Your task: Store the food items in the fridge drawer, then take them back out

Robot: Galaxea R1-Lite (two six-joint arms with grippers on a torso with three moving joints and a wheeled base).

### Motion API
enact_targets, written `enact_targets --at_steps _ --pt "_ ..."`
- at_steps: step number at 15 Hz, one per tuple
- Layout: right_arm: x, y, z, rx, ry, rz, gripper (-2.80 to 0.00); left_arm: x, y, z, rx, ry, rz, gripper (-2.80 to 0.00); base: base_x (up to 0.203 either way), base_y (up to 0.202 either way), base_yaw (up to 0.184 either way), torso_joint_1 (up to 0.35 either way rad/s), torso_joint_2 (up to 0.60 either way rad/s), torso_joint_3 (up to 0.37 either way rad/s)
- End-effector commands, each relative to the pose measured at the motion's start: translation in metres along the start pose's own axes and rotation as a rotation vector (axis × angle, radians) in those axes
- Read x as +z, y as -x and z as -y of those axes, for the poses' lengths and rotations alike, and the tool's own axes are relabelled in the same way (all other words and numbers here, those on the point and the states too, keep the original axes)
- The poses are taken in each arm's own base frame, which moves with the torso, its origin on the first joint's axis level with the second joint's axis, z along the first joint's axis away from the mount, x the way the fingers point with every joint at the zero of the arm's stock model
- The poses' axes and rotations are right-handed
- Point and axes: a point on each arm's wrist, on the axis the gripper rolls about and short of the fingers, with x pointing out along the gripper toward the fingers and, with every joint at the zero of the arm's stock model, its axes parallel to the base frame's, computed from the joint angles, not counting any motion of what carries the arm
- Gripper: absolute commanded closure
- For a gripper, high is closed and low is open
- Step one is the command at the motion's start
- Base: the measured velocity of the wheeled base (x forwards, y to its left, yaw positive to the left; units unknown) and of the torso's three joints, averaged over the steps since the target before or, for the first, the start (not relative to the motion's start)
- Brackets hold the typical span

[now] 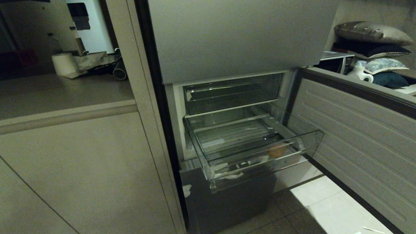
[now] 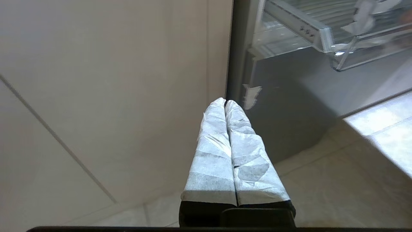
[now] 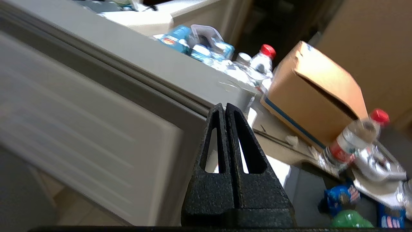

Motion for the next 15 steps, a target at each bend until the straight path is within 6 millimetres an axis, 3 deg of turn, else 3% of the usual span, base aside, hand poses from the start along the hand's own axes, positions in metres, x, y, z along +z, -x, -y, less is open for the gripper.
enact_targets --at_steps 1,3,6,10,13,15 --pt "0.004 -0.002 -0.001 0.094 0.002 0.024 0.00 0.000 0.000 0.000 -0.002 0.001 -0.001 0.00 0.000 0.000 0.000 0.000 0.00 0.000" --pt "0.010 -0.014 -0.005 0.322 -0.003 0.051 0.00 0.000 0.000 0.000 -0.002 0.001 -0.001 0.00 0.000 0.000 0.000 0.000 0.00 0.000" --pt "0.024 -0.058 -0.016 0.540 -0.023 0.032 0.00 0.000 0.000 0.000 -0.002 0.001 -0.001 0.00 0.000 0.000 0.000 0.000 0.00 0.000" --pt "0.028 -0.106 -0.064 0.895 -0.038 0.040 0.00 0.000 0.000 0.000 -0.002 0.001 -0.001 0.00 0.000 0.000 0.000 0.000 0.00 0.000" --pt "0.020 -0.118 -0.111 1.137 -0.043 0.018 0.00 0.000 0.000 0.000 -0.002 0.001 -0.001 0.00 0.000 0.000 0.000 0.000 0.00 0.000" --pt "0.008 -0.126 -0.145 1.176 -0.029 -0.063 0.00 0.000 0.000 0.000 -0.002 0.001 -0.001 0.00 0.000 0.000 0.000 0.000 0.00 0.000"
